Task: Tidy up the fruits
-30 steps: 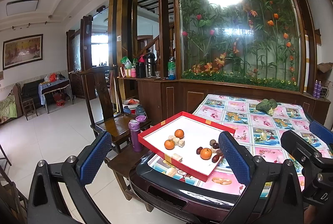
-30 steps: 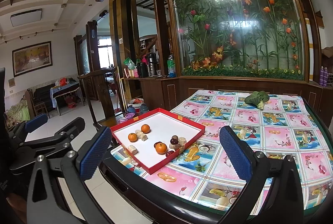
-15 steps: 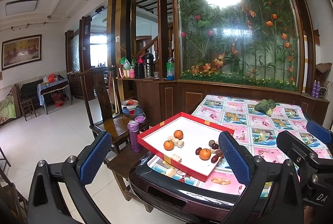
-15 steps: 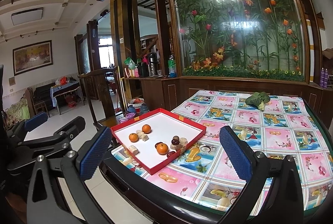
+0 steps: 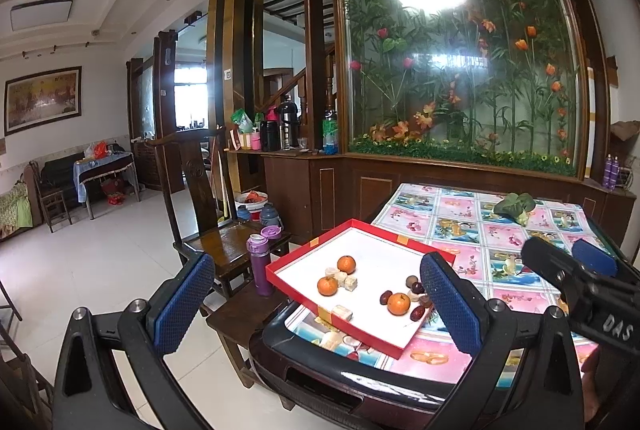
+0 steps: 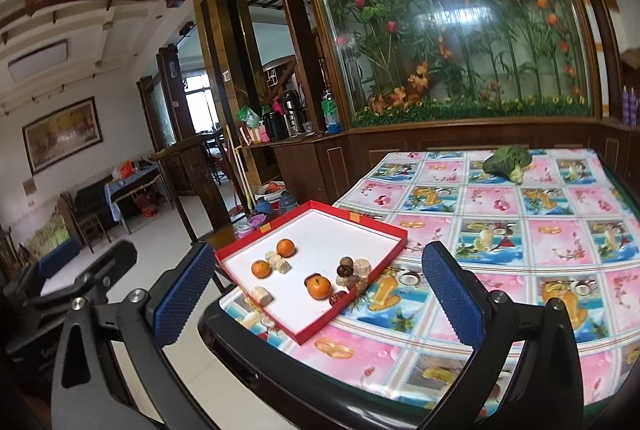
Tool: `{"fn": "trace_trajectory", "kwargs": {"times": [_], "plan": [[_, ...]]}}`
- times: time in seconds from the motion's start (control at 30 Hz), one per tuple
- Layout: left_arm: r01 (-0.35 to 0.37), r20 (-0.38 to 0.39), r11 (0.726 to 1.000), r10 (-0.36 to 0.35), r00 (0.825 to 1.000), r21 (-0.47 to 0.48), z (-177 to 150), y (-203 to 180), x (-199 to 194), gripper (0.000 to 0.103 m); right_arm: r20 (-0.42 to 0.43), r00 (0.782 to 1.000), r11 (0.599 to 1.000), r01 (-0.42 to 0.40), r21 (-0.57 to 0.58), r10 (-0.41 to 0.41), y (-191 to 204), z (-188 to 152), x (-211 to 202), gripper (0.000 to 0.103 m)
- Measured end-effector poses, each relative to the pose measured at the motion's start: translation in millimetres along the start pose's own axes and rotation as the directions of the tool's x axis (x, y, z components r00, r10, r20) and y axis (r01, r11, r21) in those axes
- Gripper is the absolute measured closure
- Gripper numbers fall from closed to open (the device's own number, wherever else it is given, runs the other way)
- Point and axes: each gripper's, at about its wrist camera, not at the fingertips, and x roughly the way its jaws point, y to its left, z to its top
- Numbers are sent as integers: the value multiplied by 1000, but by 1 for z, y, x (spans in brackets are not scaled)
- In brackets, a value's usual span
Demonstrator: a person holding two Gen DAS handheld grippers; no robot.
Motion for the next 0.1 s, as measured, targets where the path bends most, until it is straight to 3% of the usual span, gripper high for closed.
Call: {"fn": "trace_trajectory", "kwargs": {"times": [0.1], "plan": [[-1,-6,1000,1,1000,6,6,-7,11,0,-7,1000,1000,-7,16,7,-7,8,15,0]]}}
